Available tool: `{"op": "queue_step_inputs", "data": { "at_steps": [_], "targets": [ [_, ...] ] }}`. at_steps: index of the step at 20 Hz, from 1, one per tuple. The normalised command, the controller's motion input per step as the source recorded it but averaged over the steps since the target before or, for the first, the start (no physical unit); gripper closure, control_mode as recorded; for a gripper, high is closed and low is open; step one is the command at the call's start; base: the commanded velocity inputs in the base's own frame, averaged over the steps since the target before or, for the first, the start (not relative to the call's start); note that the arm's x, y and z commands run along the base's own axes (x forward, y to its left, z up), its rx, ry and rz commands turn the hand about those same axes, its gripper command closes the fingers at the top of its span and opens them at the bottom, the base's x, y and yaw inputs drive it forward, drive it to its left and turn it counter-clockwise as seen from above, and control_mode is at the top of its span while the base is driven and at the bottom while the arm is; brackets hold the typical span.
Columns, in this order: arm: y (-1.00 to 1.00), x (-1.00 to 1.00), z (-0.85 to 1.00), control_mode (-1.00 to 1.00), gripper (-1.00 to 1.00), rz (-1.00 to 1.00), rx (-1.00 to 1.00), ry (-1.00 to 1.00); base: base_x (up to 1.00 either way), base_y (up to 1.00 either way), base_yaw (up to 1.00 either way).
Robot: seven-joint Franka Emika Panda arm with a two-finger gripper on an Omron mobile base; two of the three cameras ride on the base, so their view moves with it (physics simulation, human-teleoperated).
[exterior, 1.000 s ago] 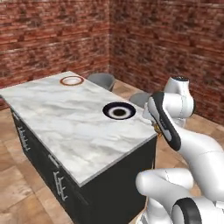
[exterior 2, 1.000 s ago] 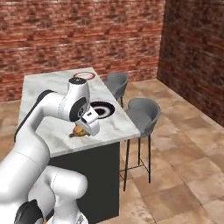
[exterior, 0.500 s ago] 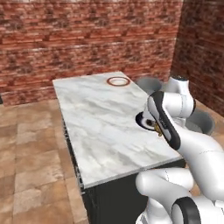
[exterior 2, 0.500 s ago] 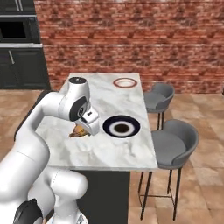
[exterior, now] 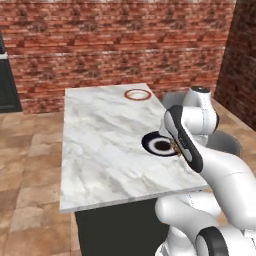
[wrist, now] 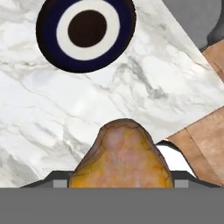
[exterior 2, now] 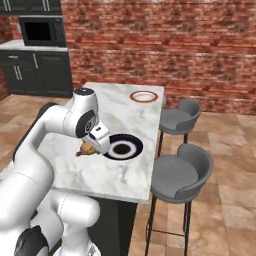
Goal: Take the chicken drumsticks from the pan and place one on each plate on the dining counter.
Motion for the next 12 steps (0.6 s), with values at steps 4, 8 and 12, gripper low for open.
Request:
{"op": "queue_step_inputs", "data": {
  "at_steps": [4,8,12],
  "targets": [
    [0.00,0.00,0.00,1.00,1.00,0.00,0.00,0.00,0.32,-0.60,0.17],
    [0.00,0.00,0.00,1.00,1.00,0.00,0.00,0.00,0.37,-0.29,0.20],
    [0.00,0.00,0.00,1.00,1.00,0.00,0.00,0.00,0.06,-0.04,0.02]
  ]
}}
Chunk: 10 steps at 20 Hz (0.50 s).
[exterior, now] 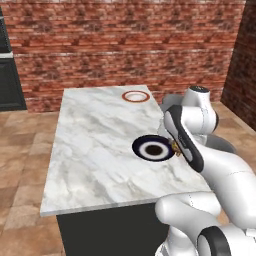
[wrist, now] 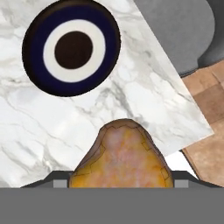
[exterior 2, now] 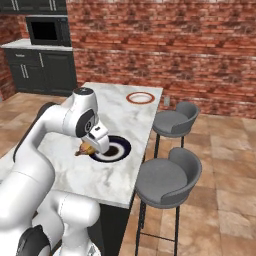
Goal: Take the chicken drumsticks from the pan and place one on each plate on the dining counter.
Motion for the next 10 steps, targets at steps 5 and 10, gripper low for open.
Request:
{"op": "queue_step_inputs", "data": {
  "at_steps": [5,10],
  "targets": [
    [0.00,0.00,0.00,1.00,1.00,0.00,0.00,0.00,0.00,0.00,0.00],
    [-0.04,0.16,-0.01,-1.00,1.00,0.00,0.00,0.02,0.18,-0.03,0.00]
  ]
}}
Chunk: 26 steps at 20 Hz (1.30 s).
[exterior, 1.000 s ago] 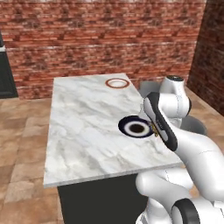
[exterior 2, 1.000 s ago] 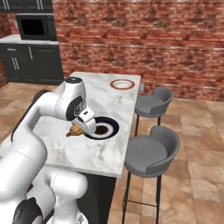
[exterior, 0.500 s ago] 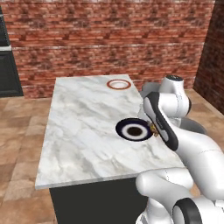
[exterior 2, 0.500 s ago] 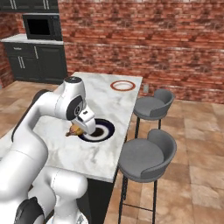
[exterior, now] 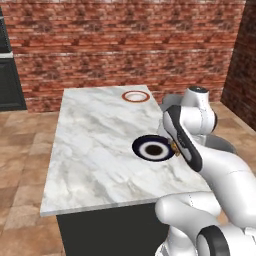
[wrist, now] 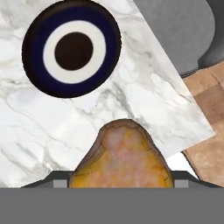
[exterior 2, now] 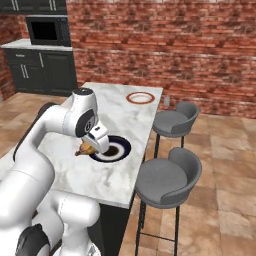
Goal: Take the chicken drumsticks from the pan and place one on each plate on the dining counter.
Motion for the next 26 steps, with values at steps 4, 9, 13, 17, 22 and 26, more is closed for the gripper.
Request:
{"op": "queue_step_inputs", "data": {
  "at_steps": [4,9,13,17,22,26],
  "targets": [
    [-0.22,0.99,-0.09,-1.00,1.00,0.06,0.04,0.19,0.00,0.00,0.00],
    [-0.12,1.00,-0.19,-1.00,1.00,0.05,0.00,0.24,0.00,0.00,0.00],
    [-0.01,1.00,-0.45,-1.00,1.00,0.02,0.00,0.09,0.00,0.00,0.00],
    [0.24,0.84,-0.55,-1.00,1.00,0.00,-0.03,0.02,0.00,0.00,0.00],
    [0.07,0.62,-0.56,-1.00,1.00,0.00,0.00,0.03,0.00,0.00,0.00],
    [0.05,0.32,-0.58,-1.00,1.00,0.00,0.00,0.00,0.00,0.00,0.00]
  ]
}}
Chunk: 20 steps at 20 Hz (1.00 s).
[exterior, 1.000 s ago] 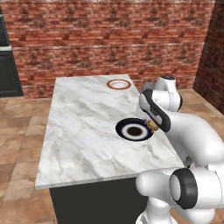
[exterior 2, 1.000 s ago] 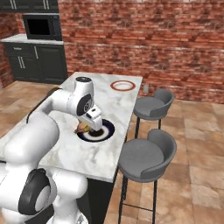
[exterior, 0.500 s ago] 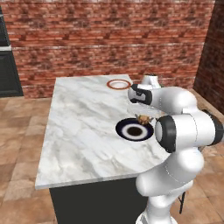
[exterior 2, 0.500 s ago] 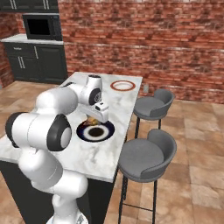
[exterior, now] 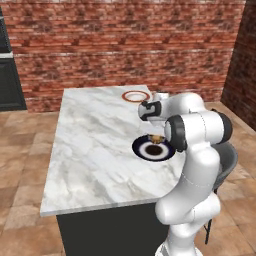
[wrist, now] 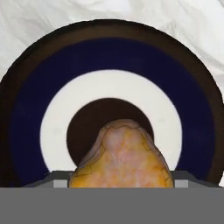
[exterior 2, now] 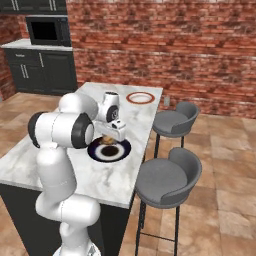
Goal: Take the chicken drumsticks from the pan and place one on each plate on the dining counter.
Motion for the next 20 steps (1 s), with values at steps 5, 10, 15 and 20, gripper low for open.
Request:
{"op": "queue_step_inputs", "data": {
  "at_steps": [5,10,15,20],
  "targets": [
    [-0.01,0.20,-0.41,-1.00,1.00,0.00,0.00,0.06,0.00,0.00,0.00],
    [0.05,0.09,-0.29,-1.00,-1.00,0.00,0.00,0.05,0.00,0.00,0.00],
    [0.05,0.08,-0.24,-1.00,-1.00,0.00,0.00,0.04,0.00,0.00,0.00],
    [0.00,0.08,0.02,-1.00,-1.00,0.01,0.00,0.01,0.00,0.00,0.00]
  ]
}}
